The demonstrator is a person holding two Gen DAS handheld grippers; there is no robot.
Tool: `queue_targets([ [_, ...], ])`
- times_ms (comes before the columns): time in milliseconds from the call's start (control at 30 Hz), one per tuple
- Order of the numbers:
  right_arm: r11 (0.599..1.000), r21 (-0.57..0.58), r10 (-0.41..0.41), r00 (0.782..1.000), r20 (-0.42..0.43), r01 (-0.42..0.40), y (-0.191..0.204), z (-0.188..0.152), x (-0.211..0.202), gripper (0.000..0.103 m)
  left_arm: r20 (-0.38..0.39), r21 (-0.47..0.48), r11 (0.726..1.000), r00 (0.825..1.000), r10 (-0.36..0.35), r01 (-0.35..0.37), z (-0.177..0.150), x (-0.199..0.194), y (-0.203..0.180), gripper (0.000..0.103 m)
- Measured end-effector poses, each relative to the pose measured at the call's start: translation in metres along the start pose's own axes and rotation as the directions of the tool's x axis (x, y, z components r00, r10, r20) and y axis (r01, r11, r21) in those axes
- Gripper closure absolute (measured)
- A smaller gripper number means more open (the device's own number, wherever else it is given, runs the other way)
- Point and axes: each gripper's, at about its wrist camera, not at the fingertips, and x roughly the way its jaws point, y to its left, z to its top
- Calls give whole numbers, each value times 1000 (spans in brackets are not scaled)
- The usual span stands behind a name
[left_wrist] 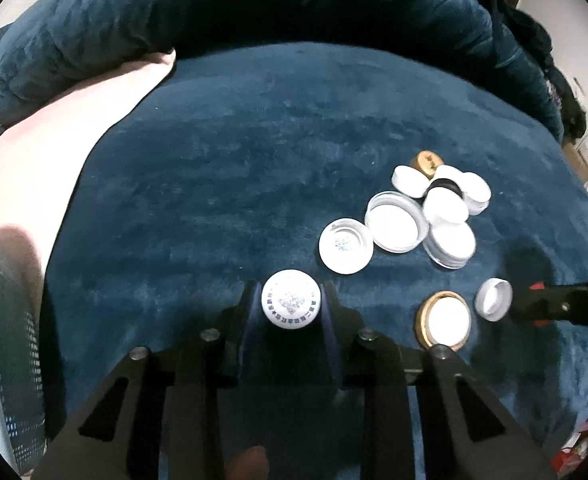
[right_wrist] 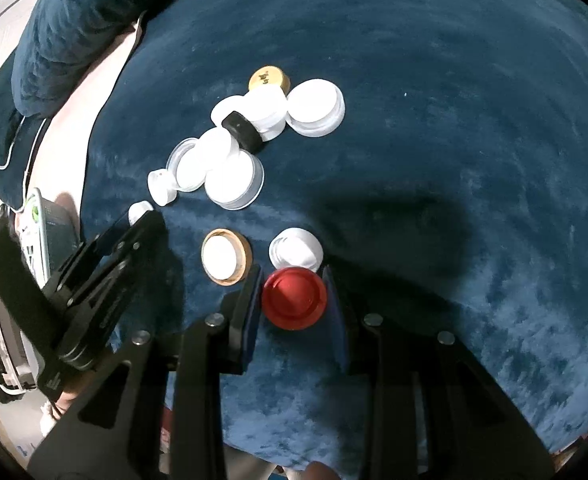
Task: Organize objects
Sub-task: 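Grasp the red cap with the right tool while the left tool grasps a printed white cap, then carry both caps over the grey basket and open both tools to drop them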
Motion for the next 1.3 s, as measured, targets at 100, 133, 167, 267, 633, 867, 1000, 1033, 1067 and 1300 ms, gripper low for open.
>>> queue_targets([
  [100,1000,1,13,1000,15,-13,3,1,-4,72,26,-15,1000,1000,-11,12,-5,-18,6,73],
  [133,1000,-2,17,1000,18,-17,6,2,-4,72,34,-19,1000,999,-14,15,-6,-24,9,73],
  [167,1000,-7,21,1000,21,-20,10,3,-4,72,42,-25,1000,999,-16,17,-7,-31,12,73],
  [267,999,-26,32,999,24,-32,26,6,-3,72,67,-43,999,998,-2,5,-7,-51,23,73],
  [633,975,-191,122,992,43,-112,133,1,-11,72,130,-171,975,978,163,-140,-26,-137,94,73],
  [867,920,-352,189,982,9,-174,221,-17,-6,72,136,-320,918,947,290,-235,-58,-183,165,73],
  [1000,877,-437,215,976,-20,-202,267,-33,2,72,125,-380,883,930,345,-276,-74,-202,195,73],
  [1033,866,-455,221,975,-30,-210,277,-37,5,72,118,-392,875,928,355,-285,-78,-205,202,73],
  [1067,854,-473,225,974,-40,-217,288,-42,7,72,110,-406,865,924,366,-295,-82,-207,208,73],
  [1300,798,-541,228,964,-134,-264,343,-70,35,71,76,-444,832,911,404,-332,-98,-209,227,73],
])
